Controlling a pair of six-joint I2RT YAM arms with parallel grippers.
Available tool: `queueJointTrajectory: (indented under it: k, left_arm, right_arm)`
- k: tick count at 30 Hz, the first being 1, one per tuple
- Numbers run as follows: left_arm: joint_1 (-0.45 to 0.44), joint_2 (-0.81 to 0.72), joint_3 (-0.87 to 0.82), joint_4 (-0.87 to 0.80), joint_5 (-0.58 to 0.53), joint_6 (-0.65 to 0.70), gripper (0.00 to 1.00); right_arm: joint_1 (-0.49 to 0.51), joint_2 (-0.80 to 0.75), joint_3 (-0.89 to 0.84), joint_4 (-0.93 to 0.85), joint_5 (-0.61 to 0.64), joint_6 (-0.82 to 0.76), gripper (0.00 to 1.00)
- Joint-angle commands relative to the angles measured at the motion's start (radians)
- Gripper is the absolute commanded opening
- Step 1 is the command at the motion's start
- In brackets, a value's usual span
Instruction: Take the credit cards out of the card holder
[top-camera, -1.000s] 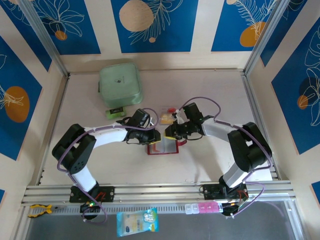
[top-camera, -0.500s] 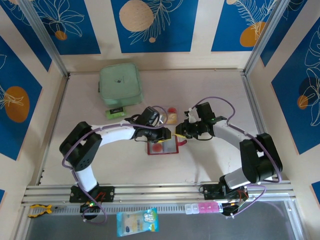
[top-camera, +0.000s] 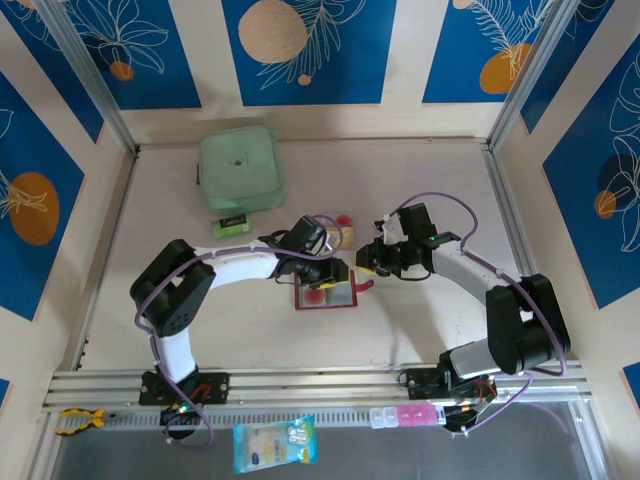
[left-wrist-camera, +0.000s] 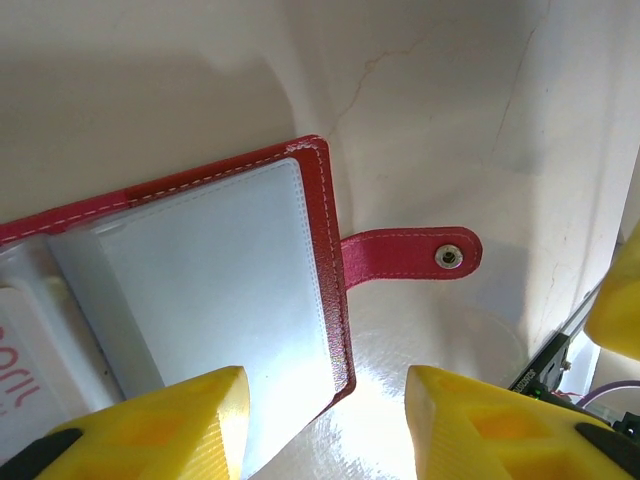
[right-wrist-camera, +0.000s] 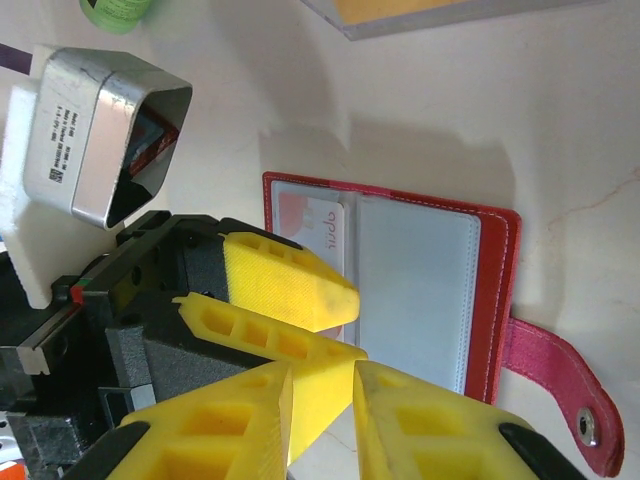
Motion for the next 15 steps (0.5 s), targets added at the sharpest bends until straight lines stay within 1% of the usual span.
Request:
queueJointTrajectory:
  k: [1, 7, 15]
  left_arm:
    - [0.002, -0.044, 0.0, -0.045, -0.024, 0.027, 0.44]
    - [0.027, -0.1, -0.071, -0.055, -0.051, 0.038, 0.39]
    - [0.073, -0.174, -0.185, -0.031, -0.057, 0.04, 0.3]
  right_arm:
    - [0.021, 0.019, -0.001, -0.011, -0.023, -0.002, 0.23]
    - [0.071, 0.075, 0.022, 0.002, -0.015, 0.012, 0.21]
    - [0.153, 0.165, 0.076, 0.008, 0.014, 0.027, 0.19]
